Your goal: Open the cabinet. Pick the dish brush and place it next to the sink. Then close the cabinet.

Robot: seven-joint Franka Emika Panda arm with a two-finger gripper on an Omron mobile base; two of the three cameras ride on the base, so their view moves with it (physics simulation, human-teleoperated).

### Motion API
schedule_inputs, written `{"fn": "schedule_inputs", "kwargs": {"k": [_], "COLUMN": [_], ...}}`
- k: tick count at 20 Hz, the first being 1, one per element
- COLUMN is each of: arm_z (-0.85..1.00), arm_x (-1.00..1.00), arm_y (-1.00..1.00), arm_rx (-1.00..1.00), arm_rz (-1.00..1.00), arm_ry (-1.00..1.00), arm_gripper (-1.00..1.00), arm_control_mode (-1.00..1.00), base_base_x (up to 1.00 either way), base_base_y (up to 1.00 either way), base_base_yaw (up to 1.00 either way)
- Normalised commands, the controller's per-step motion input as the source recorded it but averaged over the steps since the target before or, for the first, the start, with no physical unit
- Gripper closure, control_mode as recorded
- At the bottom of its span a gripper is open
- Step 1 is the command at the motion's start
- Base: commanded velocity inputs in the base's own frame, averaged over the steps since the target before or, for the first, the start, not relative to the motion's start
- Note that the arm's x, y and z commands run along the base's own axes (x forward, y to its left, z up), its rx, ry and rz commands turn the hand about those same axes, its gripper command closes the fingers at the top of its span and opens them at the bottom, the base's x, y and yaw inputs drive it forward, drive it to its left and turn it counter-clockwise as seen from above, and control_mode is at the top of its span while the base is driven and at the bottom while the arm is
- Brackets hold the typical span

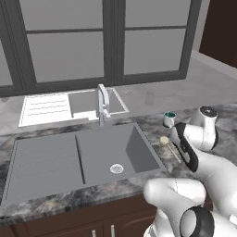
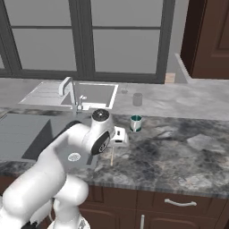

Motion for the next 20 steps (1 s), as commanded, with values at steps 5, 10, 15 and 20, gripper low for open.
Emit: {"fn": "schedule_inputs", "kwargs": {"k": [5,10,15,20], "arm_z": [0.79,0.82,0.60,0.47], "arm_x": [-0.79,-0.54,-0.08,-0.06], "arm_y": [0.02,0.00,0.00,0.08], "arm_rx": [0.00,0.03,0.05,0.10], "arm_rz": [0.00,-0.05,-0.02,0.00], "arm_ry": [-0.07,0.00,0.09,0.10], "arm_gripper": [-1.00,-1.00,-1.00,-1.00], "arm_control_mode": [-1.00,-1.00,-1.00,-1.00], "base_base_x": [0.00,0.00,0.00,0.00], "base_base_y": [0.00,0.00,0.00,0.00], "base_base_yaw": [0.00,0.00,0.00,0.00]}}
